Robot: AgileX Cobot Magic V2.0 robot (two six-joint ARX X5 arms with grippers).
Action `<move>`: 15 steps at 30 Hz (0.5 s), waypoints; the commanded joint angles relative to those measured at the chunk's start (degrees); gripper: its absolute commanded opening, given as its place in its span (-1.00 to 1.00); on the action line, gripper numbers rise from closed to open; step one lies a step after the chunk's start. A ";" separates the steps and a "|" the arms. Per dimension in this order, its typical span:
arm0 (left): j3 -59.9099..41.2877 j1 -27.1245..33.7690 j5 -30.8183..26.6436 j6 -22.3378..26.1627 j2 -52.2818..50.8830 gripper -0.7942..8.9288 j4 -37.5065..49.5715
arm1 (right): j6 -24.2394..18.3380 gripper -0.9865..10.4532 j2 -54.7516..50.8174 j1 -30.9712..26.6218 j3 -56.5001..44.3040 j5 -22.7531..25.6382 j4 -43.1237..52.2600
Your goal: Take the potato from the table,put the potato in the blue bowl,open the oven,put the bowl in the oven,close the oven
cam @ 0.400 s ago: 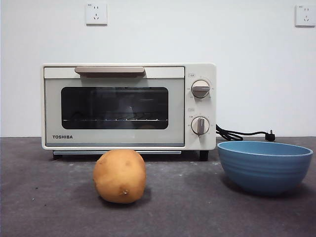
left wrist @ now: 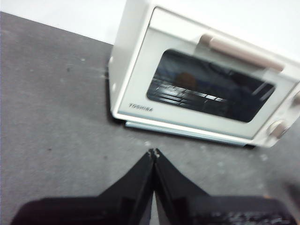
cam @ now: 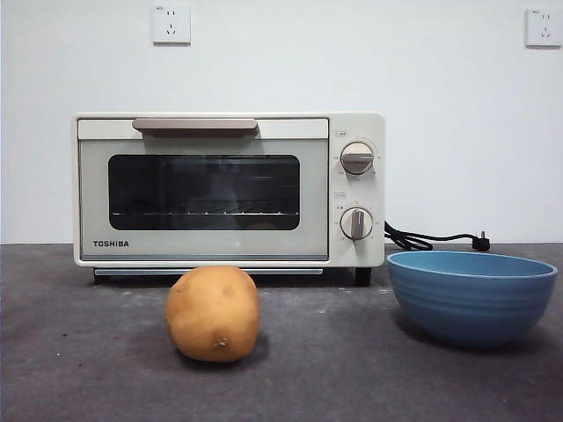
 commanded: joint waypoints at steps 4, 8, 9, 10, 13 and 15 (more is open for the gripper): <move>8.44 0.11 2.23 -2.49 3.21 -0.85 -6.34 | 0.46 -0.85 7.65 1.27 9.18 -6.64 -4.15; 14.21 0.11 6.56 -2.25 7.15 -0.85 -9.97 | -4.83 -0.85 15.21 2.51 18.49 -12.90 -11.93; 15.67 0.11 8.11 -1.88 8.26 -0.85 -10.62 | -6.38 -0.85 17.35 2.91 21.31 -14.78 -14.38; 17.18 0.11 9.84 -1.05 9.38 -0.85 -11.37 | -8.20 -0.85 19.47 3.34 24.26 -15.91 -17.07; 21.49 0.11 15.72 1.62 12.59 -0.85 -13.51 | -14.16 -0.85 25.24 4.70 32.92 -17.00 -24.65; 24.06 0.11 19.17 2.80 14.51 -0.85 -14.45 | -17.57 -0.85 28.79 5.68 38.29 -17.05 -28.92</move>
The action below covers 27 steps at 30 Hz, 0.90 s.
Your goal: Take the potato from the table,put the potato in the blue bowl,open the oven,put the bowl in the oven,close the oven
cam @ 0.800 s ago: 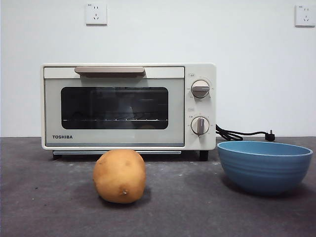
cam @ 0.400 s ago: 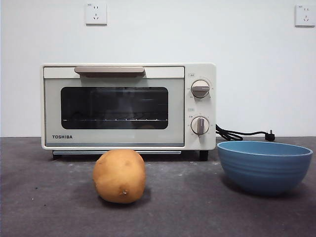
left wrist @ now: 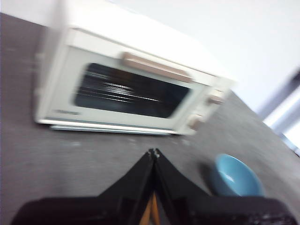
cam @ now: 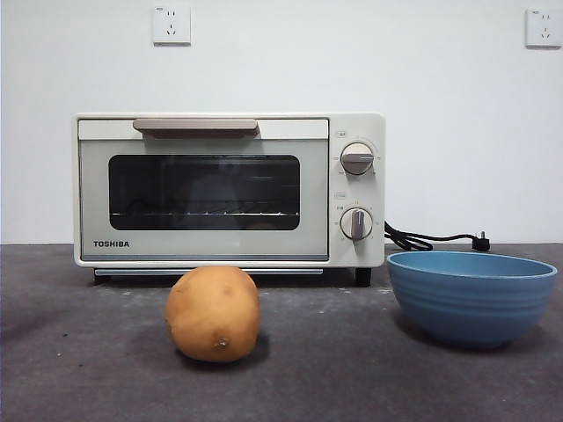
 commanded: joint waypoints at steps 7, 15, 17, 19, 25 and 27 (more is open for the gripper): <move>10.29 -0.02 11.69 5.09 7.48 -0.85 -4.46 | -16.17 -0.85 12.96 5.73 20.37 -0.11 -19.34; 19.43 -0.90 14.75 13.73 12.26 -0.85 -19.52 | -19.34 -0.85 15.67 13.16 24.13 0.07 -29.88; 20.74 -1.16 14.64 15.76 12.70 -0.85 -22.34 | -19.32 -0.81 15.65 14.25 24.13 0.07 -29.73; 21.27 -1.16 14.60 15.91 12.74 -0.85 -23.52 | -19.30 -0.81 15.65 14.80 24.15 0.04 -29.66; 21.35 -1.18 14.69 15.89 12.74 -0.85 -24.09 | -18.64 -0.05 15.67 15.08 24.15 -0.02 -29.66; 21.35 -1.18 14.69 15.89 12.74 -0.85 -24.09 | -18.60 0.14 15.67 15.08 24.15 -0.02 -29.66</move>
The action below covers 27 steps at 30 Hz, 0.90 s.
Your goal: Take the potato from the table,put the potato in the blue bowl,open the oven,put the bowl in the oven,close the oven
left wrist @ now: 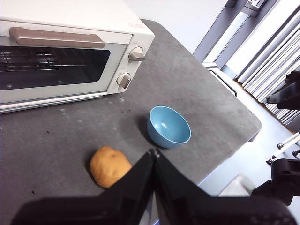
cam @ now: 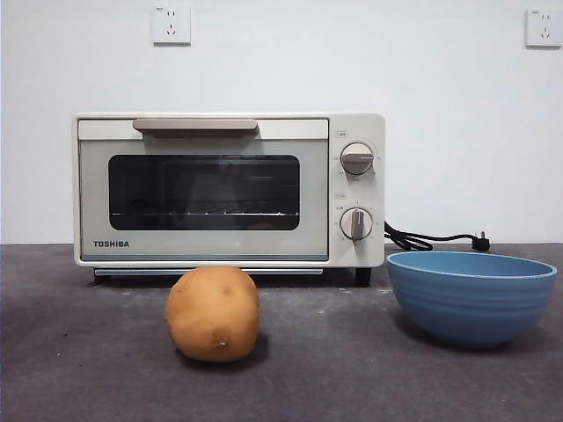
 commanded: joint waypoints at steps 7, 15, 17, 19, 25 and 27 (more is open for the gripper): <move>-0.02 -0.15 0.24 1.07 0.00 -0.85 0.09 | 1.42 0.16 0.35 0.55 0.11 -0.04 2.36; -0.02 -0.13 0.17 1.09 0.00 -0.85 0.31 | 6.05 0.16 6.88 7.54 0.13 0.44 10.49; -0.02 -0.13 0.15 1.07 0.00 -0.85 0.31 | 7.26 0.16 9.60 10.43 0.13 1.64 13.16; -0.02 -0.13 0.15 1.09 0.00 -0.85 0.33 | 8.22 0.16 12.59 13.66 0.13 4.17 15.91; -0.02 -0.13 -0.59 1.09 0.00 -0.85 0.33 | 10.49 0.16 23.50 22.56 0.13 11.87 24.72; -0.02 -0.13 -1.33 1.09 0.00 -0.85 0.31 | 11.32 0.16 27.54 24.48 0.13 13.79 27.65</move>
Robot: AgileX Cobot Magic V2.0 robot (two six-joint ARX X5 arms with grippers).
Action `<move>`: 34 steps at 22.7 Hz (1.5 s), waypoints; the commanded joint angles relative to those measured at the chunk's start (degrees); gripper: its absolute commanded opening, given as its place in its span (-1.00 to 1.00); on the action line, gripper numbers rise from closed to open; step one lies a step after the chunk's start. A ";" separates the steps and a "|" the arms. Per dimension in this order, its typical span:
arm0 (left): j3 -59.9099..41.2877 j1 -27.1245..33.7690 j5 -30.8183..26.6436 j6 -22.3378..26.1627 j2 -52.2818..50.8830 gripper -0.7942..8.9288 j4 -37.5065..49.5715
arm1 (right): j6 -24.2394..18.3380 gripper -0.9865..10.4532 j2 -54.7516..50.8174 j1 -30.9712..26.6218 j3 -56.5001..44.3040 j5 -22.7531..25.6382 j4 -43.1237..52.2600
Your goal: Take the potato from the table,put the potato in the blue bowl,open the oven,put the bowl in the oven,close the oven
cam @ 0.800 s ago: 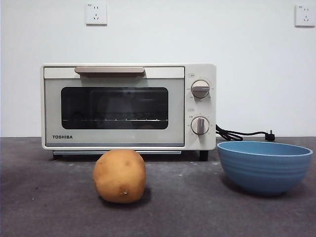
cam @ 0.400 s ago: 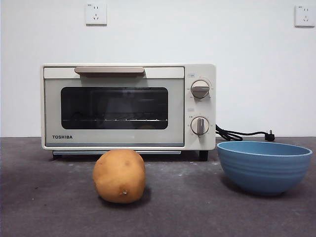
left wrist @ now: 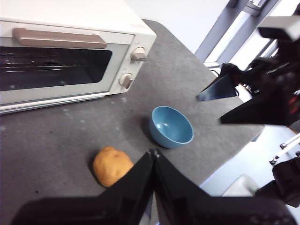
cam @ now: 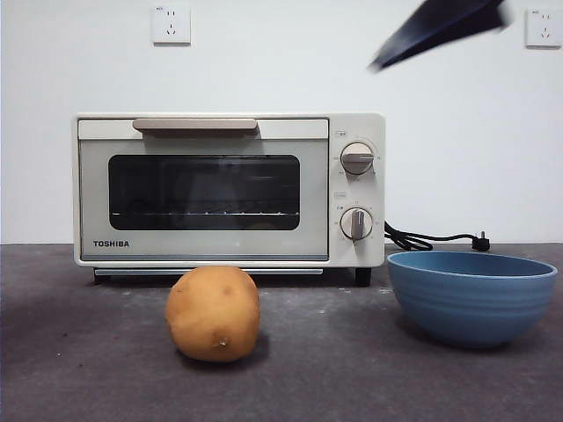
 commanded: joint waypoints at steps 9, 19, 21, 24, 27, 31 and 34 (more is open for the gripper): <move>-0.02 -0.11 -0.42 1.29 0.00 -0.85 0.28 | 6.05 0.16 19.52 7.26 0.13 9.44 13.57; -0.02 -0.11 -0.37 1.29 0.00 -0.85 0.09 | 8.44 0.16 33.42 8.41 0.13 13.33 18.93; -0.02 -0.11 -0.37 1.29 0.00 -0.85 0.09 | 8.44 0.09 34.40 8.59 0.13 13.33 18.86; -0.02 -0.11 -0.39 1.49 0.00 -0.85 0.09 | 8.04 -0.51 34.45 9.42 0.13 13.38 18.86; -0.02 -0.11 -0.39 1.77 0.00 -0.85 0.09 | 7.56 -0.85 33.68 9.40 0.13 13.44 18.03; -0.02 -0.11 -0.46 2.01 0.00 -0.85 0.09 | 6.14 -0.85 26.80 9.31 0.13 15.96 15.78; -0.02 -0.11 -0.46 2.14 0.00 -0.85 0.11 | 2.29 -0.85 17.38 7.67 0.13 21.03 8.72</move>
